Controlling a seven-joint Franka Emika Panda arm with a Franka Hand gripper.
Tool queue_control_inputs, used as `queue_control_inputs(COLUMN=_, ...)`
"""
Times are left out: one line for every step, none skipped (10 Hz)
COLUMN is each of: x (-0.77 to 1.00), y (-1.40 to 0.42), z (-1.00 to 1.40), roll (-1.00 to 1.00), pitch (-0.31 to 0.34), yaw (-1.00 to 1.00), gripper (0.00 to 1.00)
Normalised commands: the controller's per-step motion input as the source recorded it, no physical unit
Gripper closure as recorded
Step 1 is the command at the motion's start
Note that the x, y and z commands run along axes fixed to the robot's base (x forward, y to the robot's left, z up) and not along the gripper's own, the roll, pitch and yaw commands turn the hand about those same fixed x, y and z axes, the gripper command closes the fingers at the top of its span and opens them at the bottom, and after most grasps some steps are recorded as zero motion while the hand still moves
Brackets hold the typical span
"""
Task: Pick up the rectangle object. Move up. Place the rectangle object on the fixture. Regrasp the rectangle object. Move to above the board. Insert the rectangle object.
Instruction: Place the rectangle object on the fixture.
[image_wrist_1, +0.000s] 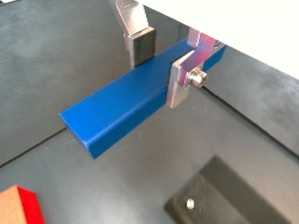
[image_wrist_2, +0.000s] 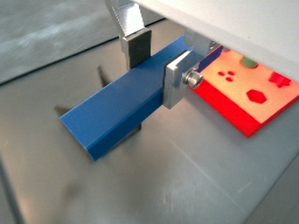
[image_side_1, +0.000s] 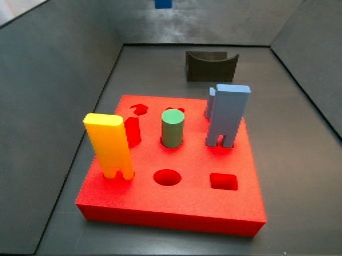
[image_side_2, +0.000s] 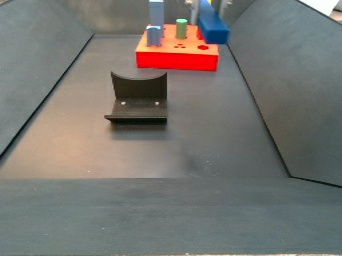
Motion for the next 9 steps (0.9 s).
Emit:
queue_control_inputs(x=0.92, y=-0.25, z=0.06, roll=-0.04, pitch=0.135, yaw=-0.21, gripper=1.00)
queue_control_inputs(x=0.85, y=-0.19, z=0.05, roll=-0.04, pitch=0.134, yaw=-0.16, gripper=1.00)
queue_control_inputs(x=0.72, y=-0.08, z=0.02, roll=-0.05, pitch=0.133, yaw=-0.10, gripper=1.00)
queue_control_inputs(x=0.63, y=-0.05, z=0.02, roll=-0.05, pitch=0.136, yaw=-0.07, gripper=1.00)
queue_control_inputs(x=0.50, y=-0.02, z=0.01, roll=-0.06, pitch=0.146, yaw=-0.05, gripper=1.00)
queue_control_inputs(x=0.41, y=-0.01, z=0.01, roll=-0.07, pitch=0.150, yaw=-0.04, gripper=1.00)
queue_control_inputs(x=0.29, y=0.00, z=0.00, roll=-0.07, pitch=0.142, yaw=-0.03, gripper=1.00)
queue_control_inputs(x=0.23, y=0.00, z=0.00, roll=-0.07, pitch=0.142, yaw=-0.03, gripper=1.00)
queue_control_inputs(x=1.00, y=0.21, z=-0.22, roll=-1.00, pitch=-0.023, yaw=-0.09, gripper=1.00)
